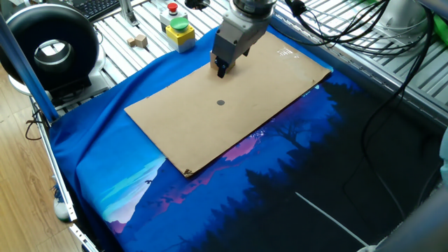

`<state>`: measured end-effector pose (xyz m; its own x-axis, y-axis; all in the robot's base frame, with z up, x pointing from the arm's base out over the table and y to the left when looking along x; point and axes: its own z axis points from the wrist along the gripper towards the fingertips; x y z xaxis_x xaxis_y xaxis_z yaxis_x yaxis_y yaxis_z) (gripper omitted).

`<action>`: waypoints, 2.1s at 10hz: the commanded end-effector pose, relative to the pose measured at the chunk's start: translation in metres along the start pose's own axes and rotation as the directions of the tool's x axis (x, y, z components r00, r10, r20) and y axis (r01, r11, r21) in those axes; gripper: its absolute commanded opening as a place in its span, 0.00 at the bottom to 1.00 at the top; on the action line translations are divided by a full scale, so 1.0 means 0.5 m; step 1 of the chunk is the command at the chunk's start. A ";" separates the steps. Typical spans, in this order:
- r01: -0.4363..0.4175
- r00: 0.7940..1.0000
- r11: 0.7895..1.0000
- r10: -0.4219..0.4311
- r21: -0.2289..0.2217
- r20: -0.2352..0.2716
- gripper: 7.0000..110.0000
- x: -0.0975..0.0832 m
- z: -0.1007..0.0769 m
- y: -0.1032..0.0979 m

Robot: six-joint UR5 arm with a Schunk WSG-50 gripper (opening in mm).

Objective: Grab the block and place it at the designated location

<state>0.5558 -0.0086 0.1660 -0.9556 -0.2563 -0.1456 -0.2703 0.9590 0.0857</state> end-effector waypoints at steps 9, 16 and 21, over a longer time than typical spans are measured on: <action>0.189 0.982 0.977 -0.188 0.099 -0.026 0.79 -0.075 0.036 -0.126; 0.028 0.996 0.996 -0.021 0.080 -0.086 0.79 -0.176 0.050 -0.045; -0.002 0.997 0.998 0.008 0.062 -0.083 0.79 -0.187 0.052 -0.027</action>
<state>0.6485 -0.0051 0.1509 -0.9554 -0.2887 -0.0621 -0.2892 0.9573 -0.0011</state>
